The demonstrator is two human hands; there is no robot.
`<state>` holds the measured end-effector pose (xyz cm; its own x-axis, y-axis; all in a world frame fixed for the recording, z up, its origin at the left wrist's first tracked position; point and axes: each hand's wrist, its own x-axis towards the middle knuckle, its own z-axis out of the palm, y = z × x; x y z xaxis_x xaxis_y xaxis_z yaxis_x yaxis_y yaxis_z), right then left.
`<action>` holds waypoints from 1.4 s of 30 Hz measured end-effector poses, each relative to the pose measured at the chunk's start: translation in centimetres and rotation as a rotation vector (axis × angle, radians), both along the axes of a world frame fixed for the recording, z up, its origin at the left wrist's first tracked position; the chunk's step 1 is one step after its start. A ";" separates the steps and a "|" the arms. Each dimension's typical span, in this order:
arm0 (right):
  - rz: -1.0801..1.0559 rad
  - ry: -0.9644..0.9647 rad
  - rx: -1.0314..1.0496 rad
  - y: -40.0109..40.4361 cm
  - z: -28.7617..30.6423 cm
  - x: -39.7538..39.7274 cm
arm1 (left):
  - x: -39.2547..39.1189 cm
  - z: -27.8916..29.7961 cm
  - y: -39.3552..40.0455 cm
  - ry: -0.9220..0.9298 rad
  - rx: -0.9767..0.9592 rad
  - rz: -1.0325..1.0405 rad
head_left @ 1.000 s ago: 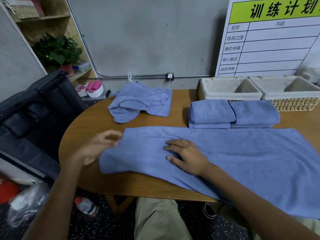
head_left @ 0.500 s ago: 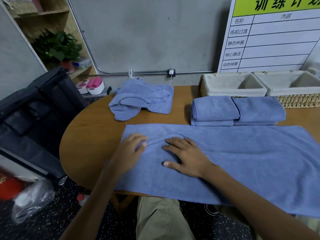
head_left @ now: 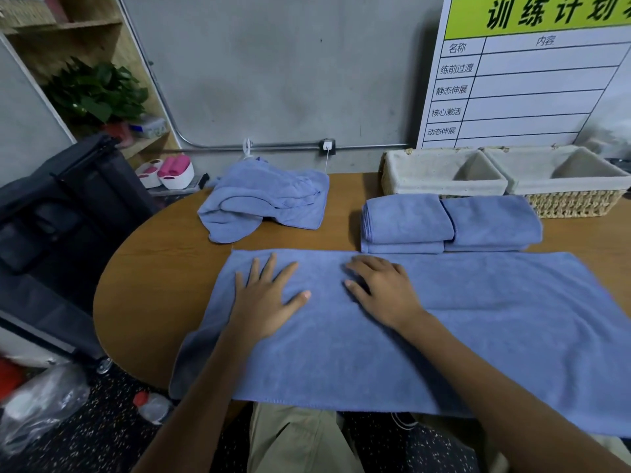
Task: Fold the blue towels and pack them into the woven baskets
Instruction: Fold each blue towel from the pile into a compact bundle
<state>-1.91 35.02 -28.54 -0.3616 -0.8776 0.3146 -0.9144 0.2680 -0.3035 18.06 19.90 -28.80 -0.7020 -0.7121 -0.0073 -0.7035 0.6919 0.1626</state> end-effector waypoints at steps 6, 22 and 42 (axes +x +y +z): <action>-0.030 -0.042 0.191 5.9 -0.3 -5.9 | 0.8 0.6 -1.3 -0.138 0.014 -0.001; -0.042 -0.058 0.296 11.4 0.0 -9.5 | -2.6 -0.8 0.5 -0.089 -0.085 0.019; -0.213 -0.052 0.280 13.5 -0.1 -10.5 | -8.1 -0.3 7.7 -0.008 -0.024 -0.137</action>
<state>-12.37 48.54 -28.63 -0.5547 -0.8306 0.0488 -0.8144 0.5300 -0.2361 9.98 27.60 -29.10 -0.7924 -0.6100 0.0028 -0.6037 0.7849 0.1398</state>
